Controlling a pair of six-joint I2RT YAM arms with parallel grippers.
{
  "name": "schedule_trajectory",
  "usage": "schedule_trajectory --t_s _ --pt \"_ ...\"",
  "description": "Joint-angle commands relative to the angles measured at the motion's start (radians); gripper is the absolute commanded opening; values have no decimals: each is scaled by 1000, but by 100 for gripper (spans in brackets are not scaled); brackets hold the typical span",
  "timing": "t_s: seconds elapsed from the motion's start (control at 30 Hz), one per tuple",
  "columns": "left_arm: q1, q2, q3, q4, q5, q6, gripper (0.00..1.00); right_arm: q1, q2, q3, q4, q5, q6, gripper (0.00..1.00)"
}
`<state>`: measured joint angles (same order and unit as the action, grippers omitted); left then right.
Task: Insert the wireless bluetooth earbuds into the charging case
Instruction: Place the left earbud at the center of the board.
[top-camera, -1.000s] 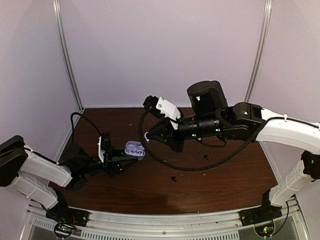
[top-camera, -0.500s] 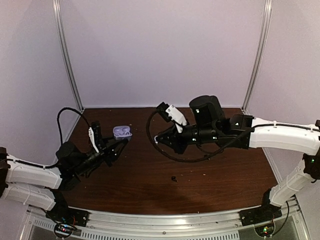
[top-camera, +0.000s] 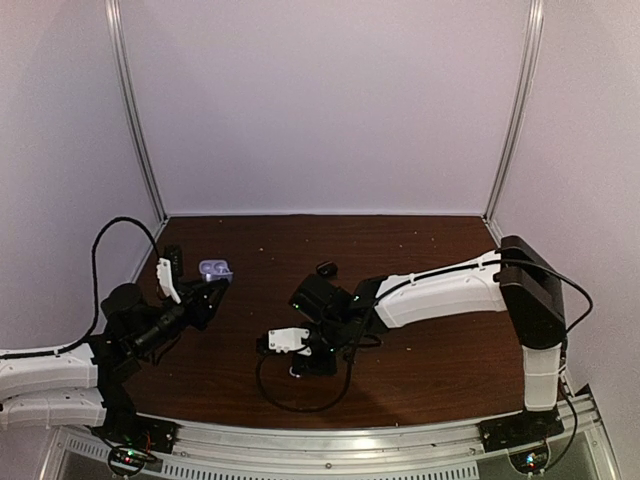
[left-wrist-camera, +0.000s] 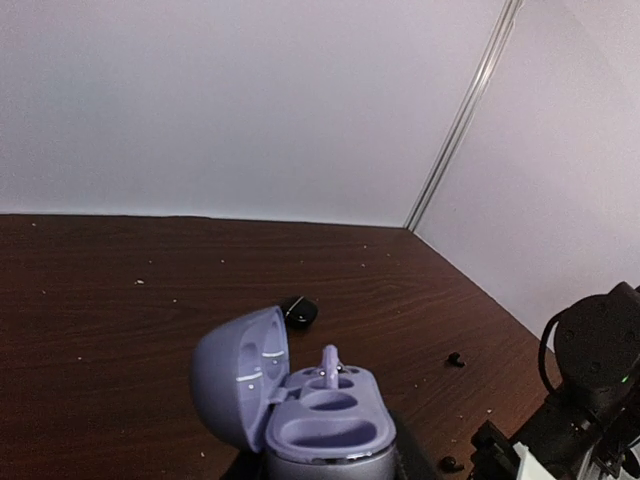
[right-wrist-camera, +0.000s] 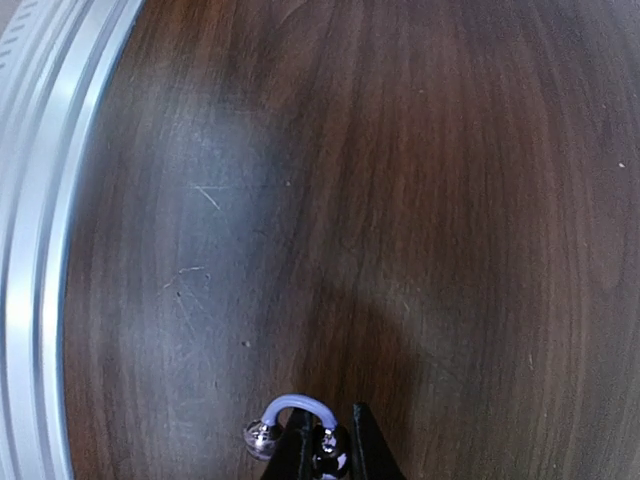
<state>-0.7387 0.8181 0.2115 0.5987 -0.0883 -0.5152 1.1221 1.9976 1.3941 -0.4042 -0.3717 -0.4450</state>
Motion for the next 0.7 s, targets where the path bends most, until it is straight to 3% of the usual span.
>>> schedule_trajectory --t_s 0.0,0.1,0.4,0.67 --pt "16 -51 21 -59 -38 -28 0 27 78 79 -90 75 -179 2" --pt "16 -49 21 -57 -34 -28 0 35 122 110 -117 121 -206 6" --pt "18 -7 34 -34 -15 -7 0 41 49 110 -62 146 -163 41" --pt "19 -4 34 -24 -28 -12 0 38 -73 55 38 220 -76 46"
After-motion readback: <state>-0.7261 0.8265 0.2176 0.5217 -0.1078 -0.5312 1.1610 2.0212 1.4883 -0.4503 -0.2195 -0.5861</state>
